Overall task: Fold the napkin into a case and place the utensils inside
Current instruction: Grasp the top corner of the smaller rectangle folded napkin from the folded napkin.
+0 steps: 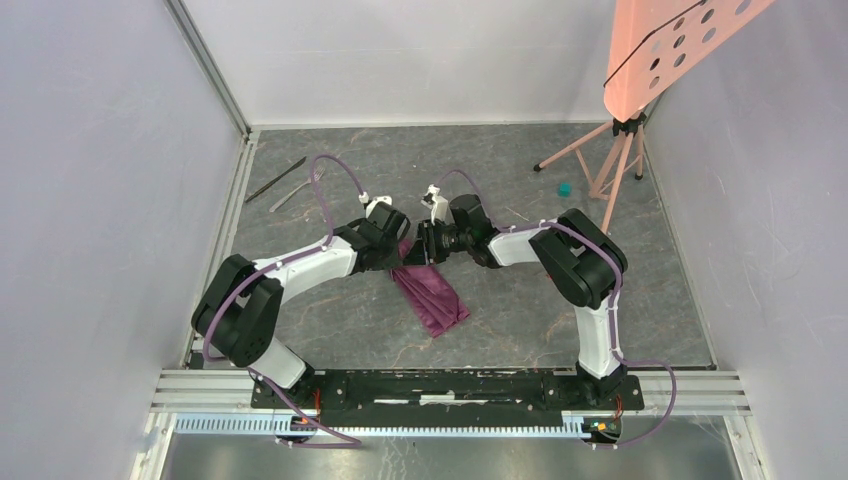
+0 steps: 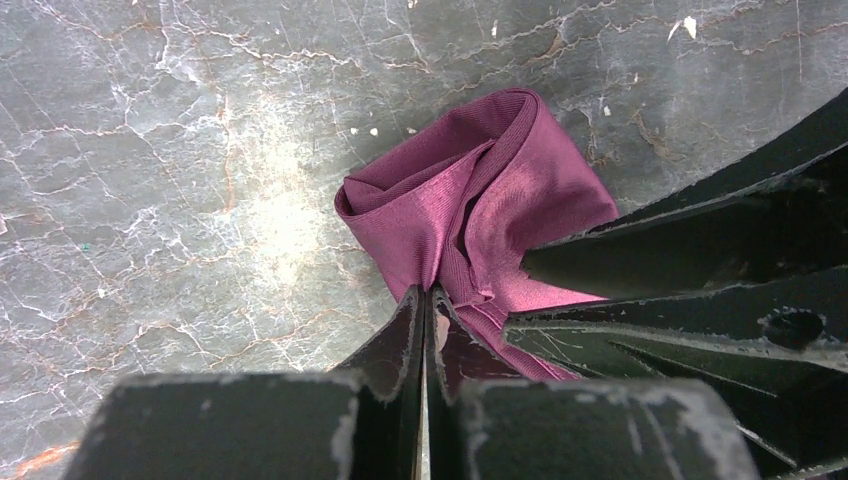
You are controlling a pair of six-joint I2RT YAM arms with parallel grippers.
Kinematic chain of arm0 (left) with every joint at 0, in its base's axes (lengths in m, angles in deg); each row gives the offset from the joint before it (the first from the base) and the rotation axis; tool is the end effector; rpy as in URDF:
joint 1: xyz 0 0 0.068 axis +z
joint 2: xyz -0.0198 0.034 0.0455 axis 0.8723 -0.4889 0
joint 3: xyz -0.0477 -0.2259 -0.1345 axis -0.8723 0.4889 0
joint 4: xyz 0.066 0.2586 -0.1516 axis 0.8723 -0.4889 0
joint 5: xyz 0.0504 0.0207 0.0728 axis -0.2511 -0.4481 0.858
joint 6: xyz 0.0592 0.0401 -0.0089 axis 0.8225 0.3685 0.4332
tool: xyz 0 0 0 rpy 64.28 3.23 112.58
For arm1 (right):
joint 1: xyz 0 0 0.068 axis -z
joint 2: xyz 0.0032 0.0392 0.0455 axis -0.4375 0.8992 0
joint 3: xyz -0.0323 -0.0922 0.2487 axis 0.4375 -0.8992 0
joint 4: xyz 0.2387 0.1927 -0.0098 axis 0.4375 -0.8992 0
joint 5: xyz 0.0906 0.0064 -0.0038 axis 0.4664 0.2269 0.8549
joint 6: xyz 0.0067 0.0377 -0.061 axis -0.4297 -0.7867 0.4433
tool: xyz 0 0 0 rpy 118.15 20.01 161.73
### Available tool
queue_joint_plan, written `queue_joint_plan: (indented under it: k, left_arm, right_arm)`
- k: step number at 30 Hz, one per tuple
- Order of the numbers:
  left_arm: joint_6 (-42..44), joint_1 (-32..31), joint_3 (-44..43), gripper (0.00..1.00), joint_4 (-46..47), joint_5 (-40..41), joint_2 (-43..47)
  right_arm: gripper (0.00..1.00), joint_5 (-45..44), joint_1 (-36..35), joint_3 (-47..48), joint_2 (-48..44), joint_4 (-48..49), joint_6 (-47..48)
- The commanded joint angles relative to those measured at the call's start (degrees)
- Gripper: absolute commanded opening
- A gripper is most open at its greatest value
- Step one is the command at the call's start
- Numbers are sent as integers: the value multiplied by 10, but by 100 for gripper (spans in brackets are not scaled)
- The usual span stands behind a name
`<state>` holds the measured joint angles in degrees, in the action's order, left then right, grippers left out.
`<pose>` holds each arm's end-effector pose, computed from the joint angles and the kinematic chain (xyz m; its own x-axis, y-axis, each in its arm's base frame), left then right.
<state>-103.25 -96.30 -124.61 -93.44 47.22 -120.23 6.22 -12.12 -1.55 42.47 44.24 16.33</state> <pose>0.2959 -0.1929 0.1283 -0.8263 -0.0854 -0.5568 -0.0200 0.9923 -0.1226 0.3310 0.3053 0.0665 -0.8373 -0.0961 -0.5383 -0.5230 0.4283 0.7369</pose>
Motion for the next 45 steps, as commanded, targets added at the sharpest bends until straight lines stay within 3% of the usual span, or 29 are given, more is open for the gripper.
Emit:
queue_joint_plan:
  k: [1, 6, 14, 19, 25, 36, 45]
  left_arm:
    - [9, 2, -2, 2, 18, -3, 25]
    - [12, 2, -5, 2, 16, -4, 22]
    - [13, 2, -7, 2, 17, -7, 15]
    - [15, 2, -17, 2, 19, -11, 15]
    - [16, 2, -48, 2, 8, -24, -1]
    - [4, 25, -12, 2, -8, -15, 5]
    - [5, 26, -15, 3, -13, -22, 3]
  right_arm:
    - [32, 15, -1, 21, -1, 34, -13]
    - [28, 18, -9, 38, 17, 50, -28]
    - [36, 6, -12, 56, 21, 35, -20]
    - [26, -11, -30, 78, 61, 28, -17]
    - [23, -51, -61, 87, 127, 42, -34]
    - [47, 32, -18, 19, 26, 70, -48]
    - [48, 26, -4, 15, -1, 52, -29]
